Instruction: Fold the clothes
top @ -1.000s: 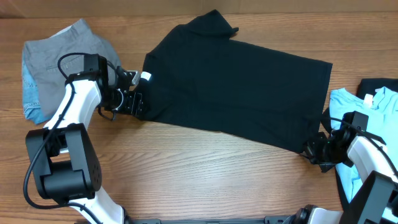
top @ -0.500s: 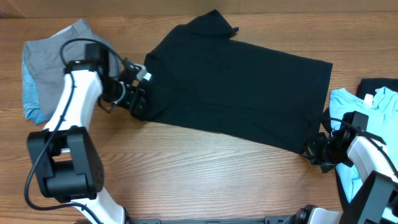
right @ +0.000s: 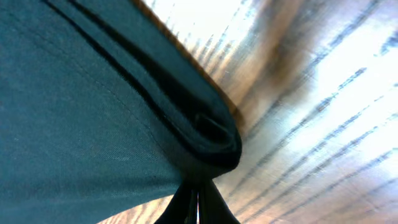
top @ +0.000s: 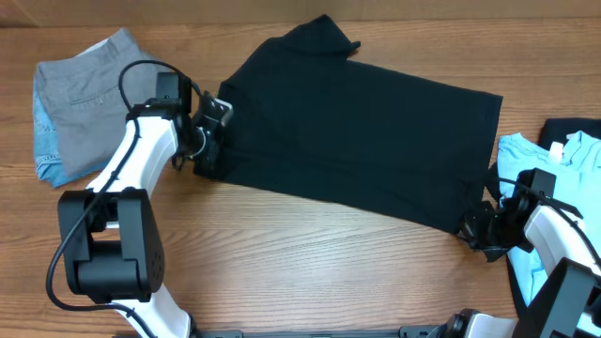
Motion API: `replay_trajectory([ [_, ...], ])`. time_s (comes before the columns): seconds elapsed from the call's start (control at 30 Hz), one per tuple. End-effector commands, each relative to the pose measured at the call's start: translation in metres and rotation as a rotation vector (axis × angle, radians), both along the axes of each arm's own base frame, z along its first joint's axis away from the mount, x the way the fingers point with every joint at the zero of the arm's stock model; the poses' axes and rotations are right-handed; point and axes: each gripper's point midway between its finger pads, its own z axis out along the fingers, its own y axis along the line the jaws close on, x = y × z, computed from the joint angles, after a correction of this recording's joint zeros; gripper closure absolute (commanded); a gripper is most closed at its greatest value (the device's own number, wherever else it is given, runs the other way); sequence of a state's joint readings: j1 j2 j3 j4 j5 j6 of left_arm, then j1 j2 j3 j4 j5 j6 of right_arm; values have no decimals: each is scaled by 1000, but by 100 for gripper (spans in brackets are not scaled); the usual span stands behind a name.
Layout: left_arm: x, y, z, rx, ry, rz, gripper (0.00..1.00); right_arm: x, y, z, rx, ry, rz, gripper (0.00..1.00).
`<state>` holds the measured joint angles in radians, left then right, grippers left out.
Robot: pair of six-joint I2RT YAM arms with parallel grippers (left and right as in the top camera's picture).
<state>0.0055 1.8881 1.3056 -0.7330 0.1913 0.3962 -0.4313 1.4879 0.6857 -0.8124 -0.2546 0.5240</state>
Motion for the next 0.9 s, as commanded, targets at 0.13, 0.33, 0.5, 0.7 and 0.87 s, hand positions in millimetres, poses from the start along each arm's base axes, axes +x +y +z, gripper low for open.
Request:
replay_trajectory([
  [0.13,30,14,7,-40,-93,198,76,-14,-3,-3,-22,60,-1,96],
  [0.33,8,20,0,-22,3,222,8,-16,-1,-3,-18,69,0,96],
  [0.5,-23,38,-11,31,123,243,12,-16,-2,-3,-18,69,0,96],
  [0.7,-29,33,-29,-19,121,242,35,-16,-2,-3,-18,69,0,96],
  [0.87,-32,30,-45,-35,98,242,56,-14,-2,-3,-22,62,0,96],
])
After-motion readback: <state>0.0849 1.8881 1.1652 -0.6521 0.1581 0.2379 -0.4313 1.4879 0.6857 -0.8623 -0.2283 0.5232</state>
